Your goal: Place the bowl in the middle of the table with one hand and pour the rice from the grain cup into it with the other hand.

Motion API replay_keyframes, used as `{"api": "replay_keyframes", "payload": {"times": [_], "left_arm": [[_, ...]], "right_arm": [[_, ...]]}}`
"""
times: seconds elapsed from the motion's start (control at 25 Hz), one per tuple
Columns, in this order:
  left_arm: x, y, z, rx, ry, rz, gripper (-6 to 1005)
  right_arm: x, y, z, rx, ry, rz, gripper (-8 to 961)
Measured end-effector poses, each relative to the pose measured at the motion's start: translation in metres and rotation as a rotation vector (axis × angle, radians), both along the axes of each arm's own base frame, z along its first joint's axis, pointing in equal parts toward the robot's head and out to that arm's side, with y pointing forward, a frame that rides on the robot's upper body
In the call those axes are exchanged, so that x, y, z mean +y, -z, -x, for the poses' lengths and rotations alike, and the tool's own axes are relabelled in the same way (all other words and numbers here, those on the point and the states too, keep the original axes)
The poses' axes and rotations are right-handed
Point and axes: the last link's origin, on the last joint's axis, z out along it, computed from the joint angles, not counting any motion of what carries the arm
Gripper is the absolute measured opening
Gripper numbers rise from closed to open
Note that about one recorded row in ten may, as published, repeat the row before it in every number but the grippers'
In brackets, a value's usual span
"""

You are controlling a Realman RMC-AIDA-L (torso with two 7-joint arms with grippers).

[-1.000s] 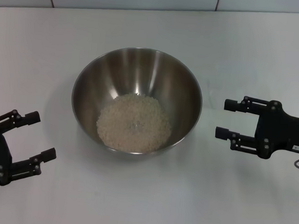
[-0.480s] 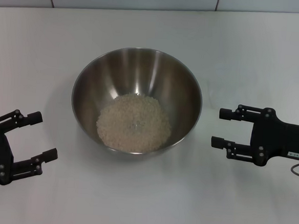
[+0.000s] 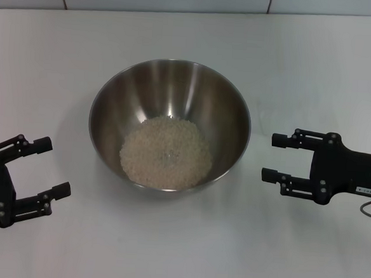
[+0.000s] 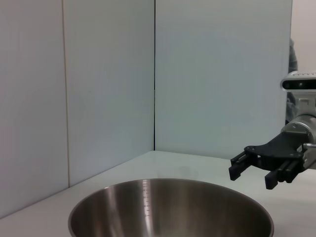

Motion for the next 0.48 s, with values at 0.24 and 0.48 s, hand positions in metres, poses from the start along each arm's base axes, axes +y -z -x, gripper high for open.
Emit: {"api": "replay_keyframes", "payload": {"times": [0.24,0.48], "left_arm": [[0.0011,-0.0003,-0.0007,0.001,0.003,-0.001,815],[0.0018,-0.0006,-0.001,0.004,0.006,-0.003,815]], "right_arm": [[0.0012,-0.0002,-0.0003,-0.005,0.002,-0.003,676],[0.0031,-0.0002,-0.0007,-0.013,0.005,-0.008,676]]}}
